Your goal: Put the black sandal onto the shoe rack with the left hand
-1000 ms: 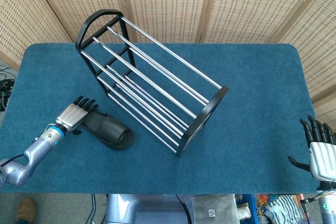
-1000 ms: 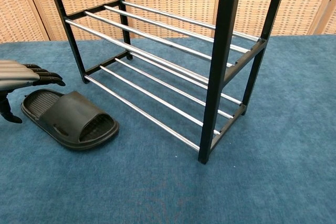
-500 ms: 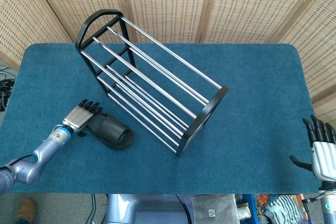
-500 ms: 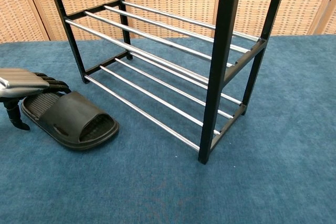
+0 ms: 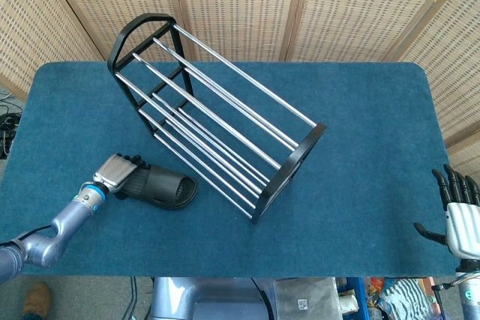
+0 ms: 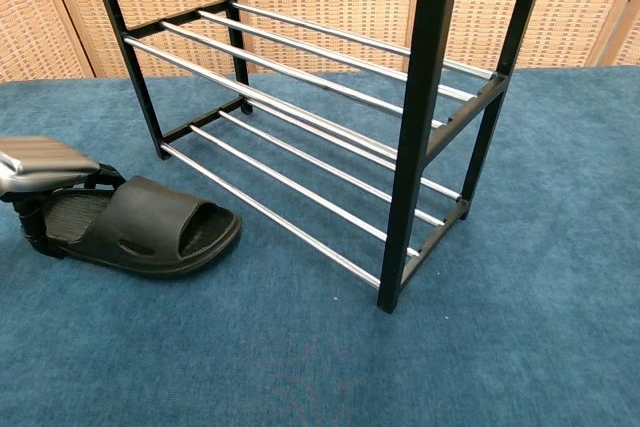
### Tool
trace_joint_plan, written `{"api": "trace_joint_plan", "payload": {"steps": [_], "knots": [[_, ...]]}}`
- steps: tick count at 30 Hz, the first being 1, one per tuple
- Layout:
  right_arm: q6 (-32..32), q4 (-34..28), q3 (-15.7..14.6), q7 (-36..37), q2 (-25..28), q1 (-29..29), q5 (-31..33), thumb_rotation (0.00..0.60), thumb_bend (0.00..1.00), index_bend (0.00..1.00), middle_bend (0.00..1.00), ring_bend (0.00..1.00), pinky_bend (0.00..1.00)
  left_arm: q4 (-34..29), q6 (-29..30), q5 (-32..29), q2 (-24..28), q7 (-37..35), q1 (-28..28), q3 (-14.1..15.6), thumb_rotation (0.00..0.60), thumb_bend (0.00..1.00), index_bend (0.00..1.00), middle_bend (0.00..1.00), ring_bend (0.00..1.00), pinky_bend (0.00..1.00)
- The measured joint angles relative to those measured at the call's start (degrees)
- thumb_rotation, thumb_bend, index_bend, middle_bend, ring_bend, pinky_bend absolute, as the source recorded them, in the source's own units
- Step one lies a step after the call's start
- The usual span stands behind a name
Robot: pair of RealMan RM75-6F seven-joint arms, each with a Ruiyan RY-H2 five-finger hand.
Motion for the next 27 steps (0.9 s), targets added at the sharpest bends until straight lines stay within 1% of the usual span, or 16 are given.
{"api": "trace_joint_plan", "payload": {"steps": [3,9,13,18,20,24,27], "knots": [[0.08,-0.08,-0.05,0.17,0.08,-0.05,-0.14,0.6,0.0,0.0,0.0,0.0,0.0,-0.99,1.28,0.48,1.01,-1.24,0.73,0.26,0.6,0.28,0.51,0.42,0.36,0.39],[0.17,-0.32,-0.32,0.37,0.22,-0.11,-0.7,0.6,0.0,0.0,0.0,0.0,0.0,-4.39,5.51,3.1,4.98,-5.03,2.98,1.03,0.6,0.28,0.51,0.42,0.36,0.39],[0.17,-0.48,-0.54,0.3,0.23,-0.12,-1.09,0.6,0.0,0.0,0.0,0.0,0.0,-6.54,9.49,6.16,8.58,-9.22,5.34,2.12,0.6,0.29,0.51,0.42,0.36,0.4],[0.56,-0.86,-0.71,0.35,0.39,-0.27,-1.58,0.6,0.0,0.0,0.0,0.0,0.0,-8.9,14.38,9.46,13.49,-13.83,8.18,3.46,0.6,0.32,0.53,0.44,0.38,0.41],[0.65,-0.99,-0.79,0.46,0.47,-0.34,-1.74,0.6,0.0,0.0,0.0,0.0,0.0,-10.34,16.65,10.45,15.89,-14.75,9.34,3.85,0.6,0.36,0.55,0.45,0.39,0.43],[0.78,-1.21,-0.91,0.66,0.64,-0.41,-2.07,0.6,0.0,0.0,0.0,0.0,0.0,-14.82,19.38,10.67,20.79,-15.33,11.07,3.91,0.6,0.46,0.6,0.49,0.43,0.47],[0.83,-1.28,-0.98,0.87,0.75,-0.45,-2.22,0.6,0.0,0.0,0.0,0.0,0.0,-19.63,22.12,9.52,24.23,-14.51,12.23,3.24,0.6,0.48,0.6,0.5,0.45,0.47]]}}
